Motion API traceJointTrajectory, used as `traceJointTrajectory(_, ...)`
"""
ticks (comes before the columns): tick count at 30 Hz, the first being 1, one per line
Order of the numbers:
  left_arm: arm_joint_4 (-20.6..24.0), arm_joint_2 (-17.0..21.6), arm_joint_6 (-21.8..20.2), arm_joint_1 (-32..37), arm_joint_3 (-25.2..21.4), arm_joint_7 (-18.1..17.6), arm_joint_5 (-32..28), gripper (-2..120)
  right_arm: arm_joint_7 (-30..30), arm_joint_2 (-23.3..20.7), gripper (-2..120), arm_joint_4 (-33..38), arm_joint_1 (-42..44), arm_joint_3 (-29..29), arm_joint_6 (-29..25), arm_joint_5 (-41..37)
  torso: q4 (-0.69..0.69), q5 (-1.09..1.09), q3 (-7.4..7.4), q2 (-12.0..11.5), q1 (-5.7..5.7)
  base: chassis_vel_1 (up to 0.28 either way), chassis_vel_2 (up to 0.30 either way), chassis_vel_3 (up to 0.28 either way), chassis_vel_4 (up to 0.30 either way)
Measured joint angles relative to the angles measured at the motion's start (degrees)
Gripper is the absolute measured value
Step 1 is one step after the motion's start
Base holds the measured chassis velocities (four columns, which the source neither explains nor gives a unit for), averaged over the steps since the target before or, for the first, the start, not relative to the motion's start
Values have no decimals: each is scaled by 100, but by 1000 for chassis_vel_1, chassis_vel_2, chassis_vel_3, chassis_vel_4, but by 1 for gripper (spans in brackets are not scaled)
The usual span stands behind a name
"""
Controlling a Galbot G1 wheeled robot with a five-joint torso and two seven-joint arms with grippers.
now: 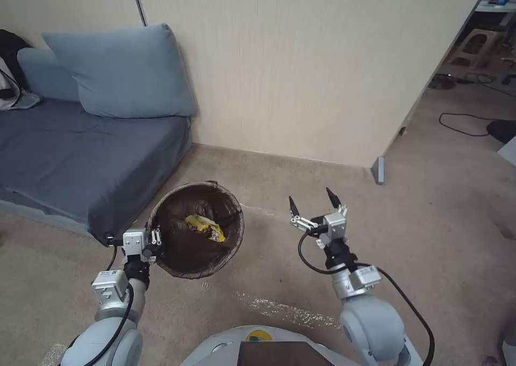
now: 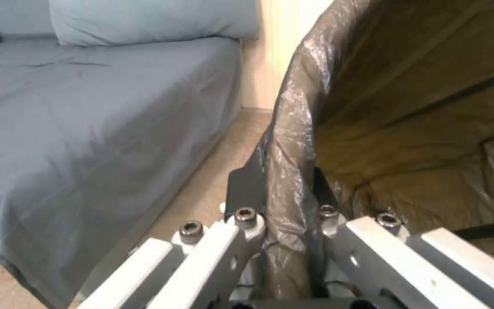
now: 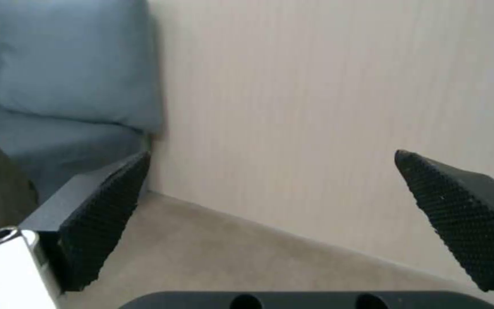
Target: Pick up the trash bin, then pick up the garbage from the floor and place it into the trash bin.
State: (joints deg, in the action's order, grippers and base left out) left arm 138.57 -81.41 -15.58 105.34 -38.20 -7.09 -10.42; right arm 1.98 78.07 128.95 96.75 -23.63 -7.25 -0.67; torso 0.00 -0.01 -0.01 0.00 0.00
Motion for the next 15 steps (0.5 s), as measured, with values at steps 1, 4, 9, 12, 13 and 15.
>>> traceJointTrajectory(1, -16, 11, 0, -3, 6, 3, -9, 0, 10, 124, 100, -13, 120, -62, -78, 71, -1, 0, 0, 0, 0, 0, 0, 0, 0)
traceJointTrajectory(4, -32, 21, 0, -11, 20, 19, -15, 0, 36, 259, 100, -26, 263, -169, -211, 133, -1, 0, 0, 0, 0, 0, 0, 0, 0)
traceJointTrajectory(9, -49, 21, 0, -23, 50, 48, -11, 0, 110, 363, 100, -28, 415, -369, -336, 132, 0, 1, 0, 0, 0, 0, 0, 0, 0)
traceJointTrajectory(12, -70, 16, 4, -25, 64, 74, 7, 0, 155, 420, 100, -29, 468, -468, -372, 80, 0, 0, 0, 0, 0, 0, 0, 0, 0)
traceJointTrajectory(13, -70, 16, 4, -25, 64, 74, 7, 0, 155, 420, 100, -29, 468, -468, -372, 80, 0, 0, 0, 0, 0, 0, 0, 0, 0)
traceJointTrajectory(15, -72, 12, 5, -29, 70, 104, 31, 0, 171, 463, 100, -25, 499, -483, -386, 74, 0, 1, 0, 0, 0, 0, 0, 0, 0)
